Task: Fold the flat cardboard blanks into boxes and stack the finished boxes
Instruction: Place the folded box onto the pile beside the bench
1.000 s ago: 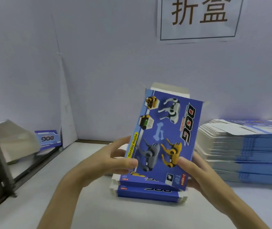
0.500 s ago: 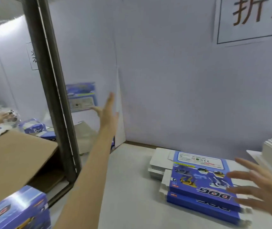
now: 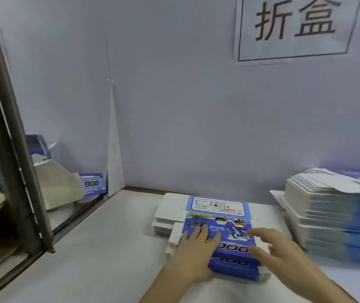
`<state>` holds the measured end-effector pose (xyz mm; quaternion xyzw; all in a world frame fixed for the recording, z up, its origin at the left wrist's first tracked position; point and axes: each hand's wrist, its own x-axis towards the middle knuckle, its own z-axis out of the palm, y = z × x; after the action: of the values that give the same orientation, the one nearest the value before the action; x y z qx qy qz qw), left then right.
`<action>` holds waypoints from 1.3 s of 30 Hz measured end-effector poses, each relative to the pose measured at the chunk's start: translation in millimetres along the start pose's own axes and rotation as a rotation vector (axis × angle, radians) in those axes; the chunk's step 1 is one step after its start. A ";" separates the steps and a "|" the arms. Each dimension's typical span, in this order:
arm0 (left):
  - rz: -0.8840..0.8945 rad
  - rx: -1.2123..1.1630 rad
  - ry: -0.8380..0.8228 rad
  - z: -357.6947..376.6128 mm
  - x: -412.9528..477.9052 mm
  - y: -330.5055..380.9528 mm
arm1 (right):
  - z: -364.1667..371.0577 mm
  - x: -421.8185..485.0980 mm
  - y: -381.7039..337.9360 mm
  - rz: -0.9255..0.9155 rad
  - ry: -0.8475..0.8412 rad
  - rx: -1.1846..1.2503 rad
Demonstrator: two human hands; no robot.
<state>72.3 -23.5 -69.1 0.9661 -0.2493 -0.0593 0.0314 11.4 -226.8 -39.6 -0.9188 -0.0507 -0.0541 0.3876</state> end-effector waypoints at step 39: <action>0.206 0.143 0.903 37.9 0.1 9.1 | -6.5 -2.7 -1.9 0.020 0.103 0.007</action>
<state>63.1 -32.7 -105.8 0.8652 -0.3088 0.3877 0.0757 8.1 -230.3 -34.2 -0.9140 -0.0217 -0.0973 0.3934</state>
